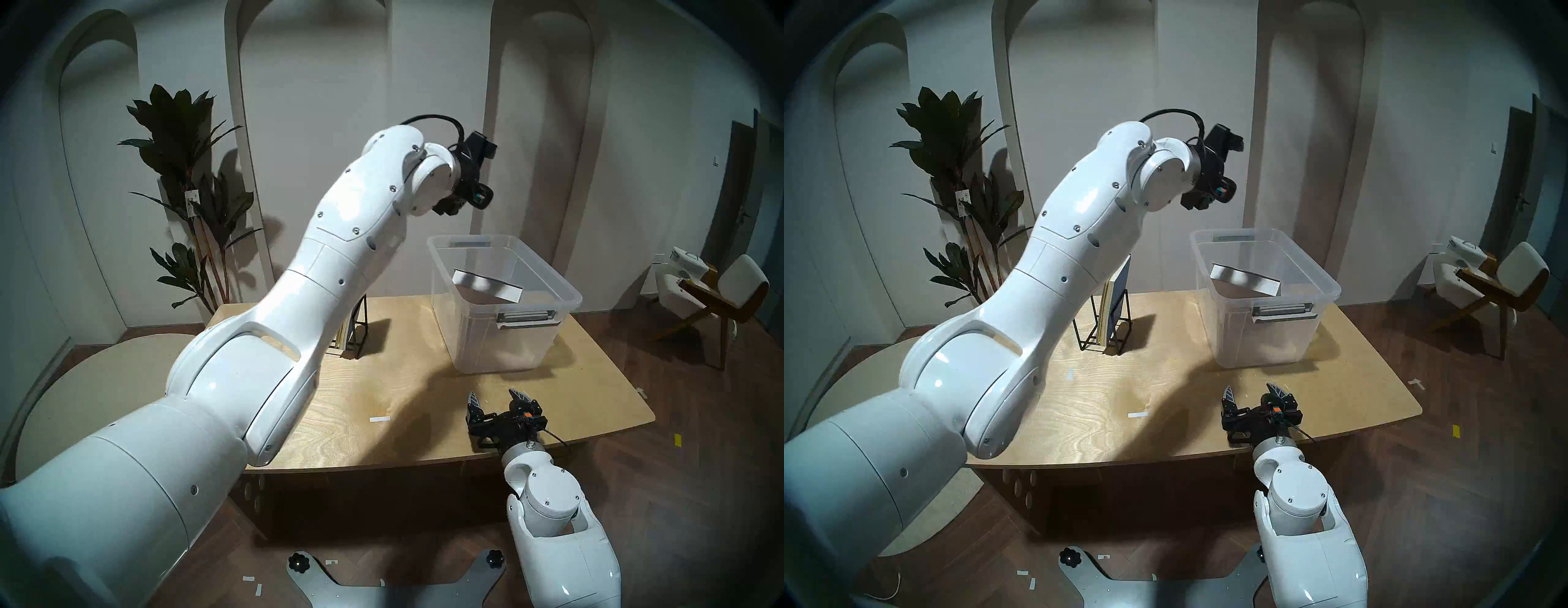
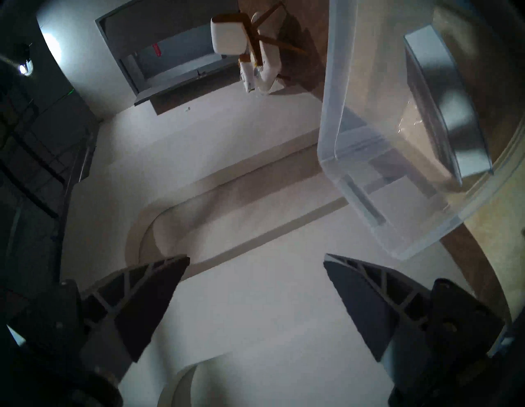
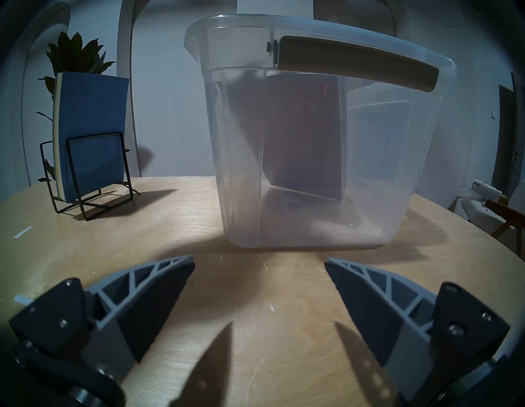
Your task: Pack the books into the storage box
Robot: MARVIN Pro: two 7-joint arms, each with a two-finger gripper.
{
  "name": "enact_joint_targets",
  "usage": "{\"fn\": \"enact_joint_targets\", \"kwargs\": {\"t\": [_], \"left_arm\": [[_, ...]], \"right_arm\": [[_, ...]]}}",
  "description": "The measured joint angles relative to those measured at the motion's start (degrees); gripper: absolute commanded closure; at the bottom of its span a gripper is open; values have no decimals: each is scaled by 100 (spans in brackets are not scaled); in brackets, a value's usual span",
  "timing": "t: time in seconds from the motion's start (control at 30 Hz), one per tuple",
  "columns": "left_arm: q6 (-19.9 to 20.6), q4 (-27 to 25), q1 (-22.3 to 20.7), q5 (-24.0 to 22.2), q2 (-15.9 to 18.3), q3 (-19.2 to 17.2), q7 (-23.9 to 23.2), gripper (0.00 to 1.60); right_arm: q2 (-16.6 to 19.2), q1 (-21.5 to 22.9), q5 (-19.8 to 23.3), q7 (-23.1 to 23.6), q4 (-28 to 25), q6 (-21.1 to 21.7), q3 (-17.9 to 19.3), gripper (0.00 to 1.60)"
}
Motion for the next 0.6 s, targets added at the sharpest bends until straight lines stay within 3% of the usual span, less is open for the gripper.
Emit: {"fn": "enact_joint_targets", "kwargs": {"t": [0.6], "left_arm": [[931, -1428, 1434, 468, 1100, -611, 325, 0]], "right_arm": [[-9, 0, 15, 25, -11, -4, -49, 0]]}}
